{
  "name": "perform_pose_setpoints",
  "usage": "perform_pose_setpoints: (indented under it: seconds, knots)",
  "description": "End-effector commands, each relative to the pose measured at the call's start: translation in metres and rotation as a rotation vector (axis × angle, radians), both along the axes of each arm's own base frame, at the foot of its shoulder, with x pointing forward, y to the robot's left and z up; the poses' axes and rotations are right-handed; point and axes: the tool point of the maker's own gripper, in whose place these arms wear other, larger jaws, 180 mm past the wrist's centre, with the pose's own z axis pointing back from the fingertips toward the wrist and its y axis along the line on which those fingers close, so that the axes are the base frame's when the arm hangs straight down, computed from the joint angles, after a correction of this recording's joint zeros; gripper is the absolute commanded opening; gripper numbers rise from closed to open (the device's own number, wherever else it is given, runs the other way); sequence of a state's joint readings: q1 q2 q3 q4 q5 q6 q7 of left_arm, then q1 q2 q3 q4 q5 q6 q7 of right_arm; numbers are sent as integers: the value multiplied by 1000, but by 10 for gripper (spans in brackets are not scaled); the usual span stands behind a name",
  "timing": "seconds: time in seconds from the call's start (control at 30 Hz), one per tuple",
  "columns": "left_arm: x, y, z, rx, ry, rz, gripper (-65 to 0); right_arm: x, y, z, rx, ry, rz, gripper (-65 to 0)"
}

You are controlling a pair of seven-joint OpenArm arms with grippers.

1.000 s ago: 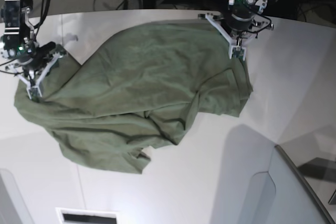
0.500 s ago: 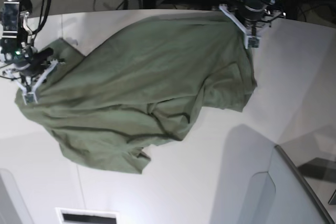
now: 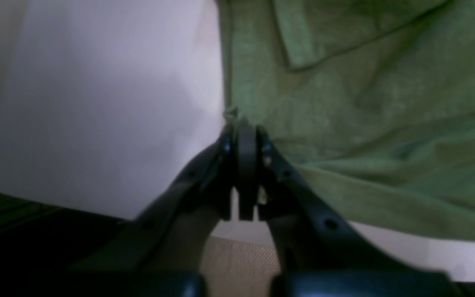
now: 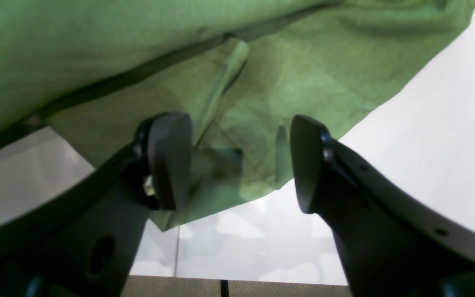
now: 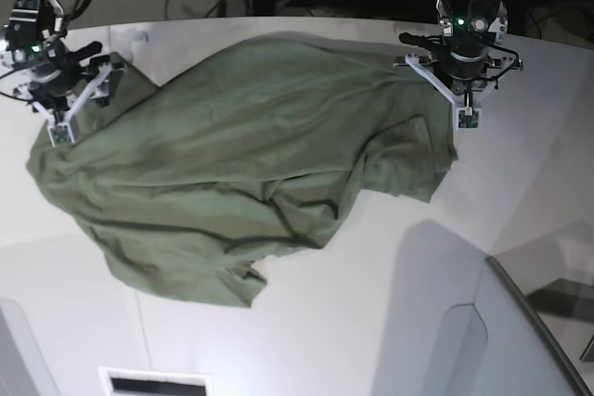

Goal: Layout the t-shirt on the table in an organized manner, then fold the t-shirt properly
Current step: 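Hold two shirt corners with both grippers and pull them apart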

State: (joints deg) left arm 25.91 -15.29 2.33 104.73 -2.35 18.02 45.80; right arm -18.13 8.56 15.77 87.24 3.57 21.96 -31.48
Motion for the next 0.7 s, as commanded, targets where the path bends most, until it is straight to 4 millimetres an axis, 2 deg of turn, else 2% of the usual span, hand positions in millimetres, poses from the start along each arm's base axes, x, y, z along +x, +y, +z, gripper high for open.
perform_pose_setpoints:
  seconds: [0.0, 0.07, 0.2, 0.47, 0.57, 0.67]
  knots:
    - [5, 2, 7, 13, -28, -4, -650, 6, -6, 8, -16, -27, 1, -317]
    - [5, 2, 7, 13, -28, -4, -650, -6, -1, 2, -7, 18, 0, -315]
    - [4, 3, 6, 14, -25, -3, -650, -14, 7, 7, -6, 18, 18, -312]
    - [4, 3, 6, 14, -25, -3, -650, -14, 21, 5, 27, 16, 27, -314]
    - [4, 3, 6, 14, -25, -3, -650, -11, 37, 3, 67, 15, 61, -315]
    - [4, 3, 6, 13, -24, -3, -650, -15, 41, -5, 78, 69, 72, -320]
